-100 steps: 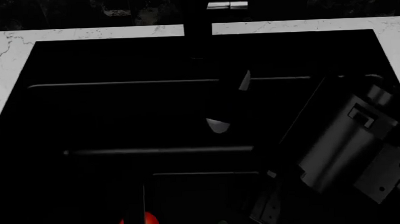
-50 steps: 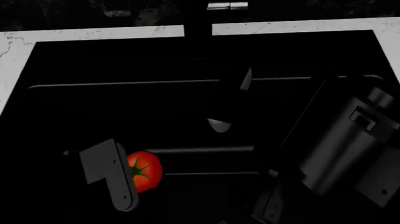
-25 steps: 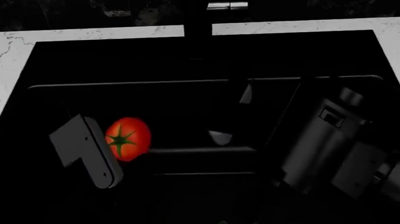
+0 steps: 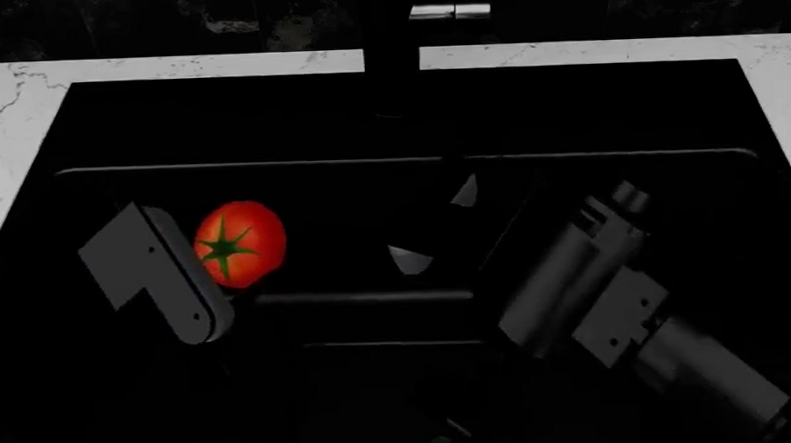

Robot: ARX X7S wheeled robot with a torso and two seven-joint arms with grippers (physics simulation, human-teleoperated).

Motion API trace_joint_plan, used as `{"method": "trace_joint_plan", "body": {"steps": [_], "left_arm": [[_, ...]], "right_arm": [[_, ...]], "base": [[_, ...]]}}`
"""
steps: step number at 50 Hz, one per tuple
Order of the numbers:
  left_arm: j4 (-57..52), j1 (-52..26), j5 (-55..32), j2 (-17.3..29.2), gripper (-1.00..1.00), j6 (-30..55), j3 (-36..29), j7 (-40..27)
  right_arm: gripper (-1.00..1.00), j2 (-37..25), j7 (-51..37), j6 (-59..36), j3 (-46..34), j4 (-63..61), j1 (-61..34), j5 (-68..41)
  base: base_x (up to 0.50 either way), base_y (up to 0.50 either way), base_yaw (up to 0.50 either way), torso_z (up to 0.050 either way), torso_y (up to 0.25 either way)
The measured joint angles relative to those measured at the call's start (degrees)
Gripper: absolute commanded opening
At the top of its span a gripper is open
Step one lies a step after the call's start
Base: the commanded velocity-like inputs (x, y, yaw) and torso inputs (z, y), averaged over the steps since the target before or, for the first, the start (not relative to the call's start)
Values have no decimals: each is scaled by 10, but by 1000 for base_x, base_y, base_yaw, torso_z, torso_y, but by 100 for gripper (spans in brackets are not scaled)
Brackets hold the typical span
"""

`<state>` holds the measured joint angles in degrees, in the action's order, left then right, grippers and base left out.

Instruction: Pick the vegetables from the sink and place them on the cutting board.

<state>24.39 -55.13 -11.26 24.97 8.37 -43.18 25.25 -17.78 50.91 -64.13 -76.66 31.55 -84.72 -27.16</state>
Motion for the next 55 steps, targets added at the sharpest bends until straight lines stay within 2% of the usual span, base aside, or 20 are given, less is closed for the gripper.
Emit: {"method": "trace_joint_plan", "body": {"steps": [34,55], "left_arm": [[11,9,-6,1,-100,-18,3,1],[10,11,-8,2,-100,-18,1,2]], "right_arm": [[100,144,49,117,-23,258,44,29],[100,173,71,163,-57,325,73,15]], "base": [[0,0,0,0,0],[0,0,0,0,0]]}}
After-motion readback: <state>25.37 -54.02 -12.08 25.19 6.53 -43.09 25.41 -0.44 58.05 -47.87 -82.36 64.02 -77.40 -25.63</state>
